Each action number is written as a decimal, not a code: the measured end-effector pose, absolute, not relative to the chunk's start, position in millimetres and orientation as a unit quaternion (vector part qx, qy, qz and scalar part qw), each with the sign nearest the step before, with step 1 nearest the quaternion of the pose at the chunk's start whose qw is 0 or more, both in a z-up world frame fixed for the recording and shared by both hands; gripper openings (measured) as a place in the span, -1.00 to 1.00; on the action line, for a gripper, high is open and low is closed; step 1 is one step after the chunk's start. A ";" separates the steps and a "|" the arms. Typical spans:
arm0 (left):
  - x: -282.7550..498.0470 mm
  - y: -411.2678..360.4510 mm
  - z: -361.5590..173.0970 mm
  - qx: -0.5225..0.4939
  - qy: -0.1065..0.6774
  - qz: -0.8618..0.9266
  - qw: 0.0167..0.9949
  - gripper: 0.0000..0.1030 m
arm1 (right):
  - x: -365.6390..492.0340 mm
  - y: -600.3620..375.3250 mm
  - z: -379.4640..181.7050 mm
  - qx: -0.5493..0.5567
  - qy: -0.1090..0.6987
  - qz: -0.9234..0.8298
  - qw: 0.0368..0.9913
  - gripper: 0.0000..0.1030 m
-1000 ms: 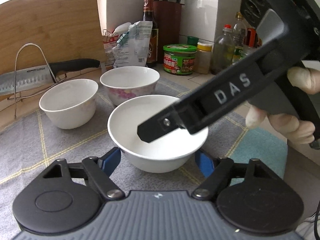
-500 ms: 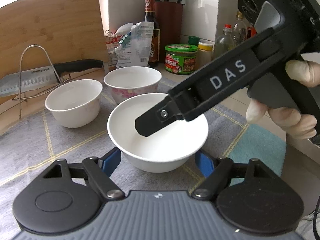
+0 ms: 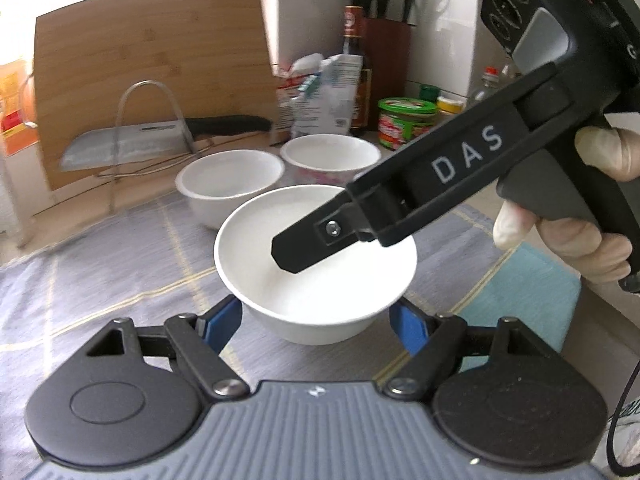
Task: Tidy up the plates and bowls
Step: 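Lift and carry the white bowl with both tools toward the plate stack, then lower the white bowl beside the plates and open both tools, then move both tools to the second plain white bowl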
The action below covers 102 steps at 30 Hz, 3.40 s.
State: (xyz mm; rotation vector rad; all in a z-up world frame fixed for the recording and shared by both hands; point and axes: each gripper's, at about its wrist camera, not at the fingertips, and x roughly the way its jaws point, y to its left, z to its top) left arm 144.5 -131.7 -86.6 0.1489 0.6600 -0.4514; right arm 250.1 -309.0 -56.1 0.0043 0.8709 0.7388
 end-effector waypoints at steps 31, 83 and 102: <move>127.4 -15.0 -94.6 0.051 0.342 -0.160 0.925 0.56 | 245.0 -167.4 -63.3 -0.036 0.424 0.403 0.810 0.74; 182.9 -81.0 -22.5 -0.001 0.349 -0.109 0.931 0.94 | 250.7 -282.3 -70.5 -0.116 0.320 0.239 0.910 1.00; 304.2 -114.0 -22.4 0.010 0.396 -0.147 0.907 0.93 | 299.3 -271.1 -87.1 -0.081 0.327 0.214 0.917 0.97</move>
